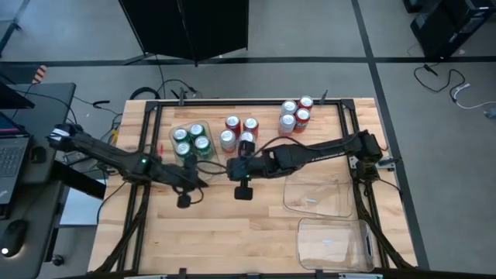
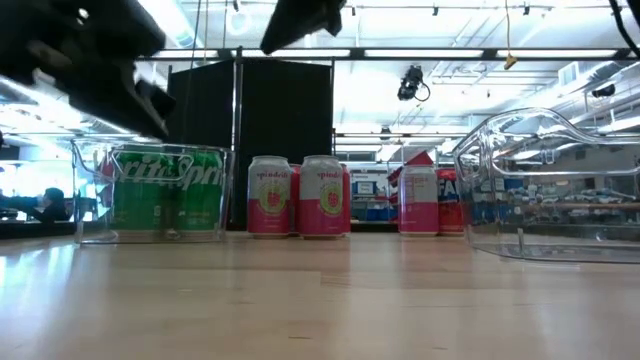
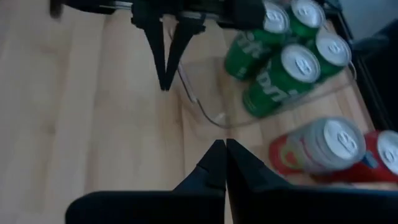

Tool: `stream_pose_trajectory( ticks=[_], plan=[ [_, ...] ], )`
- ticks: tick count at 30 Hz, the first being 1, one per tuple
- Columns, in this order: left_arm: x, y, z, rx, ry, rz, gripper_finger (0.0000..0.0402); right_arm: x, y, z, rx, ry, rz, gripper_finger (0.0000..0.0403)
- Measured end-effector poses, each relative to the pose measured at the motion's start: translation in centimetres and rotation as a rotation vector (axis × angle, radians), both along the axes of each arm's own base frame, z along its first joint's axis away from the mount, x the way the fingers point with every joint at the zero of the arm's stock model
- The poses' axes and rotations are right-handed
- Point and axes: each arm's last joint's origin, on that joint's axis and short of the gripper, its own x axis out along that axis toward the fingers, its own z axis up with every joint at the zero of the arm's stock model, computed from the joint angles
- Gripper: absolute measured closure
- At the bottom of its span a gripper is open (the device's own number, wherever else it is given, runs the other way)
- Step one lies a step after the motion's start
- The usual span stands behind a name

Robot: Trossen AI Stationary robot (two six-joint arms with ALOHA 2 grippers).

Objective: Sort soda cans
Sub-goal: Move the top left transparent bin to the top left of the table

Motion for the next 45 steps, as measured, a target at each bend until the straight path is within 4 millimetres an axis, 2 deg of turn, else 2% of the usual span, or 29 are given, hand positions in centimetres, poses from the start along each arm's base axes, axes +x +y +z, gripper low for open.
stream_pose_trajectory(
  ticks=[7,16,29,37,42,45],
  plan=[
    [-0.2,0.4,-1.1,0.015,0.101,0.188,0.0399,-0.4,-0.1,-0.5,-0.034,0.045,-0.059,0.0403],
    [-3.2,1.9,-1.2,0.088,0.245,0.459,0.0399,-0.4,-0.1,-0.5,-0.035,0.053,-0.068,0.0403],
    [-3.6,3.8,-1.0,0.168,0.165,0.752,0.0400,-0.7,-0.2,-0.7,-0.048,0.089,-0.072,0.0403],
    [-3.5,5.3,-0.9,0.218,0.178,0.814,0.0401,-1.1,-0.3,-1.0,-0.089,0.141,-0.064,0.0403],
    [-3.2,6.0,-1.1,0.231,0.162,0.825,0.0401,-1.5,-0.7,-2.2,-0.102,0.189,-0.069,0.0403],
    [-3.0,6.1,-1.1,0.219,0.160,0.799,0.0401,-2.6,-0.9,-2.9,-0.078,0.232,-0.087,0.0403]
  ],
)
